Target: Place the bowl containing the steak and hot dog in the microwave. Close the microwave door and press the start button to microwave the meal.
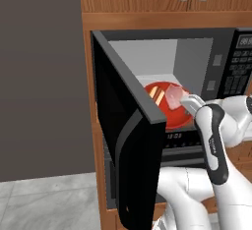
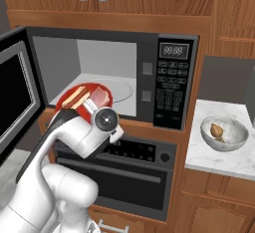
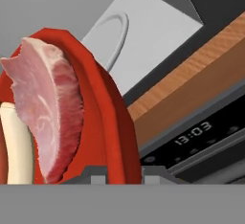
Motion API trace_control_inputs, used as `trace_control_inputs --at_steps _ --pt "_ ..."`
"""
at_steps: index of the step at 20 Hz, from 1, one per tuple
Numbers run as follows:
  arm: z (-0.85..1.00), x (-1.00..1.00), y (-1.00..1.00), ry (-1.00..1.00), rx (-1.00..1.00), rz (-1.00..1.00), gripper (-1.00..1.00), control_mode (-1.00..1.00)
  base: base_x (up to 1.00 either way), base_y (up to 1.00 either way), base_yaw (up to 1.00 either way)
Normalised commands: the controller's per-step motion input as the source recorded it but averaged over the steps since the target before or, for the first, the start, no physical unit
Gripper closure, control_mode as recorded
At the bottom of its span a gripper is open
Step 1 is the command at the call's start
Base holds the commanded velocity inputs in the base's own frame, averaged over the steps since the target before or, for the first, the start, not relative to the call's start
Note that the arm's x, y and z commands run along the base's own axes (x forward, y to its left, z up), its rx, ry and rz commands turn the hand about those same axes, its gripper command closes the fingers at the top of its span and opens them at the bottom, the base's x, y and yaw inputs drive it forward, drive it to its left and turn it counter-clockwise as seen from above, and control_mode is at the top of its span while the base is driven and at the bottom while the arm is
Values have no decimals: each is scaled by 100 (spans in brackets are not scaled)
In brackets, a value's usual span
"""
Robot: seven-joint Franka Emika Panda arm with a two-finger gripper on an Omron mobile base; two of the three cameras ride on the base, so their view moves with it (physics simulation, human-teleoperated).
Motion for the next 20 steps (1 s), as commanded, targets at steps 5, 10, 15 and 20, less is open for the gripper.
trace_control_inputs --at_steps 5,10,15,20 --pt "15 21 1 0 0 -2 100 -100 0 0 0" --pt "5 28 0 0 0 -3 100 -100 0 0 0" --pt "0 42 0 0 0 -6 100 -100 0 0 0" --pt "0 43 0 0 0 -5 100 -100 0 0 0"
